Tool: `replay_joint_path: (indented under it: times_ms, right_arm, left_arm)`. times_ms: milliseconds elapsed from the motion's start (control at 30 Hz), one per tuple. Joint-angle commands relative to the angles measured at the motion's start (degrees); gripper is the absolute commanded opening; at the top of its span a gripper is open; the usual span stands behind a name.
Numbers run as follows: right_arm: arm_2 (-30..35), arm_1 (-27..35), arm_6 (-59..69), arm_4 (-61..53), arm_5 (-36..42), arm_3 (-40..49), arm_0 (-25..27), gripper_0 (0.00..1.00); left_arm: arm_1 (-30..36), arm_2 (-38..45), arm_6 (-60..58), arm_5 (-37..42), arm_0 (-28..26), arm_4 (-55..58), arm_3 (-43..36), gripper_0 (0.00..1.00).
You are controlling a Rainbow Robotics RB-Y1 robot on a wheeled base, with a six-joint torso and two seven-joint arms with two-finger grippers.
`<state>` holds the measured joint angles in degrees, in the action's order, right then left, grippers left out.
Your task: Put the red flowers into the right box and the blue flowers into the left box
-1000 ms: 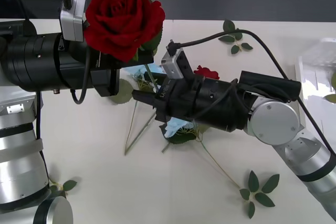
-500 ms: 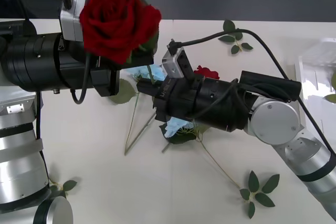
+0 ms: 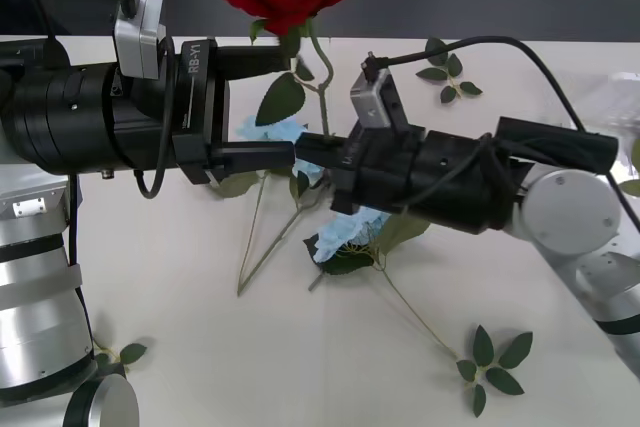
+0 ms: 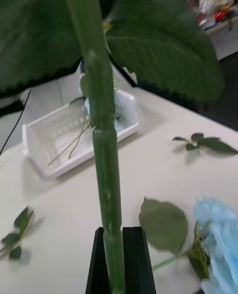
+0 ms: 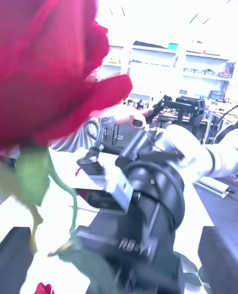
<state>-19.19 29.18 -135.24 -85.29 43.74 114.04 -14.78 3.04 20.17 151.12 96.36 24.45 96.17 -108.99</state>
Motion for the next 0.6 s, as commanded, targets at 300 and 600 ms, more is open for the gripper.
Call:
replay_joint_path:
  times_ms: [300,600]
  right_arm:
    - [28.60,2.02,-0.99,-5.68,27.71,5.76,5.11,0.00]
    - [46.35,2.28,1.03,-3.31,39.75,5.76,6.78,0.00]
  left_arm:
    - [0.12,-0.75,-3.46,0.06,1.22,0.15,-1.58,1.00]
    - [3.02,-2.86,-4.96,-6.01,-6.08,-5.56,-5.18,1.00]
